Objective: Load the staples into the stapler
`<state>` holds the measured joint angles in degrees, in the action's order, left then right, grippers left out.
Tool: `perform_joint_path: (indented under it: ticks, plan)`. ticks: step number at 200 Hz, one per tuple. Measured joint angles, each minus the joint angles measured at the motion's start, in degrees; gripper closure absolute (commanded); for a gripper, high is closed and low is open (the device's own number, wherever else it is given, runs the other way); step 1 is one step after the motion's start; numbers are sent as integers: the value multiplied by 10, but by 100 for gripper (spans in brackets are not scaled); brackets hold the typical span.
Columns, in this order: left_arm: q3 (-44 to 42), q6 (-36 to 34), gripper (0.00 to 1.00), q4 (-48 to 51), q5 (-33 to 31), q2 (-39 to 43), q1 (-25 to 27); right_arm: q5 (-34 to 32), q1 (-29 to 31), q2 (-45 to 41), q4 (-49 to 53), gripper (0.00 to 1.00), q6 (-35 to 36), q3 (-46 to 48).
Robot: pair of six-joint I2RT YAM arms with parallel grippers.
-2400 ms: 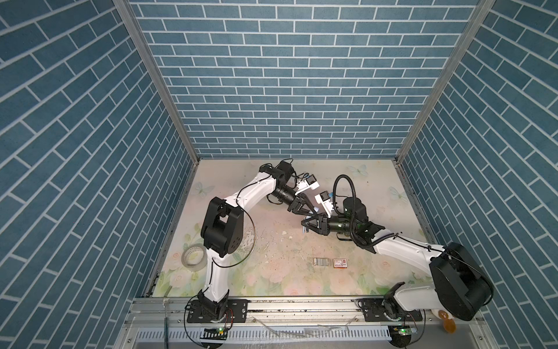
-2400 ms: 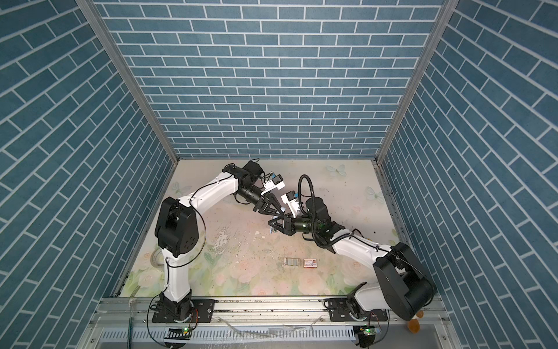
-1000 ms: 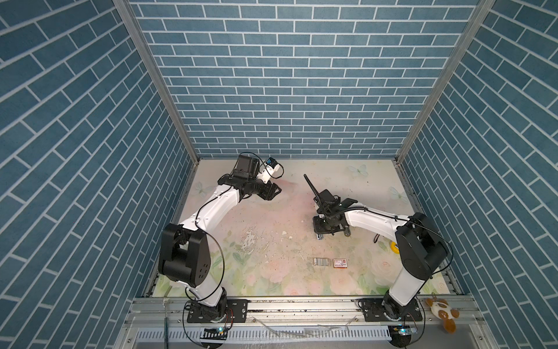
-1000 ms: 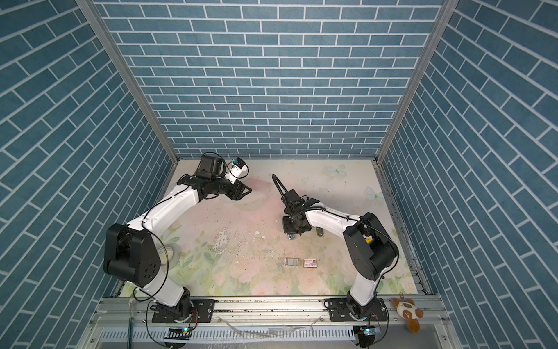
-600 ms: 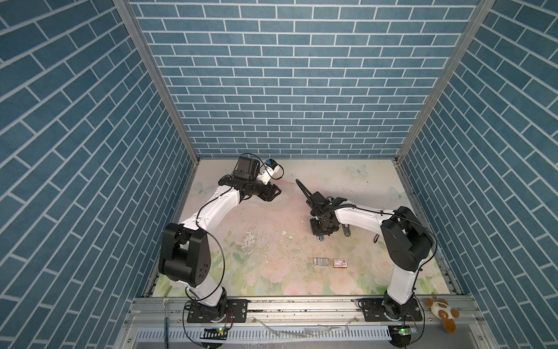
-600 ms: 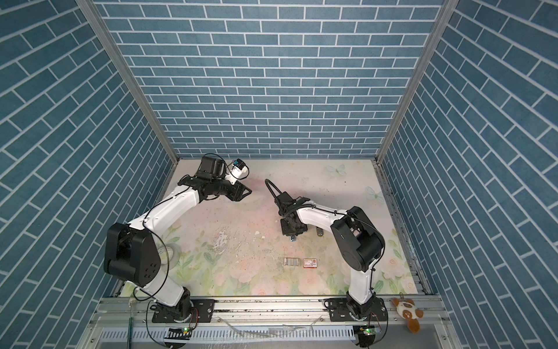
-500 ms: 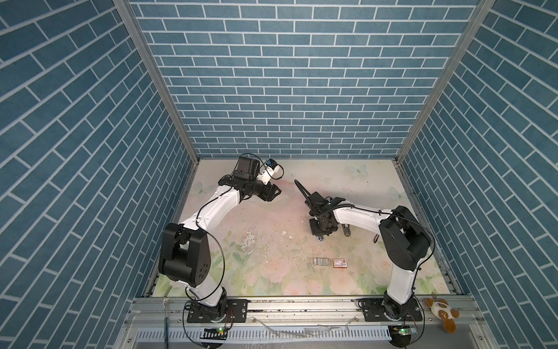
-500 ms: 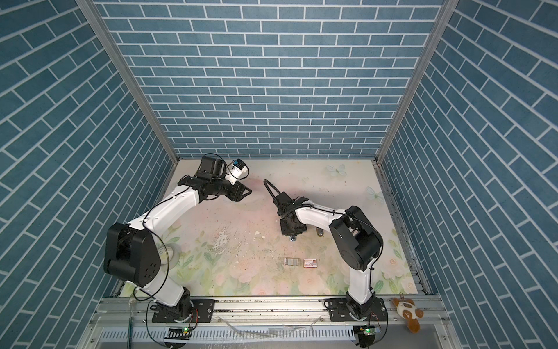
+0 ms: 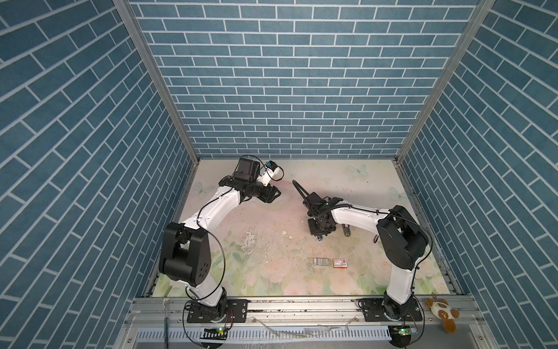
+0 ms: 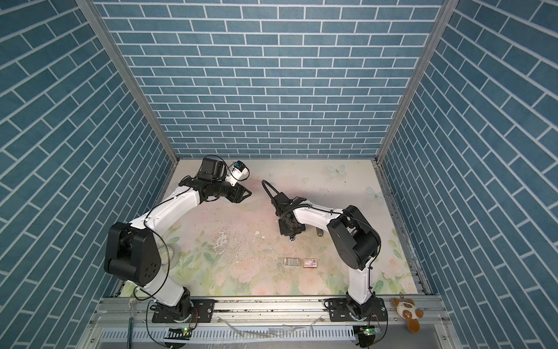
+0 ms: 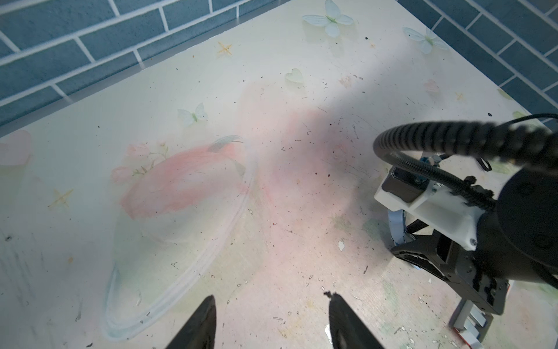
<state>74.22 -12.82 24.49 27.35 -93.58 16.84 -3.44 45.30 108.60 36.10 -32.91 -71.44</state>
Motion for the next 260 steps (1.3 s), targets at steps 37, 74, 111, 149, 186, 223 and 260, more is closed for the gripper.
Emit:
perform_joint_path:
  ticks: [37,74,111,149,186,223,260]
  plan:
    - [-1,0,39,0,-2,0,0,-3,3,6,-4,65,-6,0]
    - [-1,0,38,0,-3,0,1,-5,6,6,-5,60,-9,0]
    - [-1,0,38,0,-8,0,2,-13,9,3,-6,58,-9,2]
    - [-11,0,38,1,-28,0,3,-14,12,-43,-7,57,-12,30]
    - [-23,0,37,1,-52,5,3,-12,17,-95,-10,58,-14,51]
    - [-26,-1,37,3,-54,9,3,-10,34,-141,-7,64,-30,83]
    - [-22,-5,38,5,-36,9,7,-9,74,-209,-5,72,-69,137]
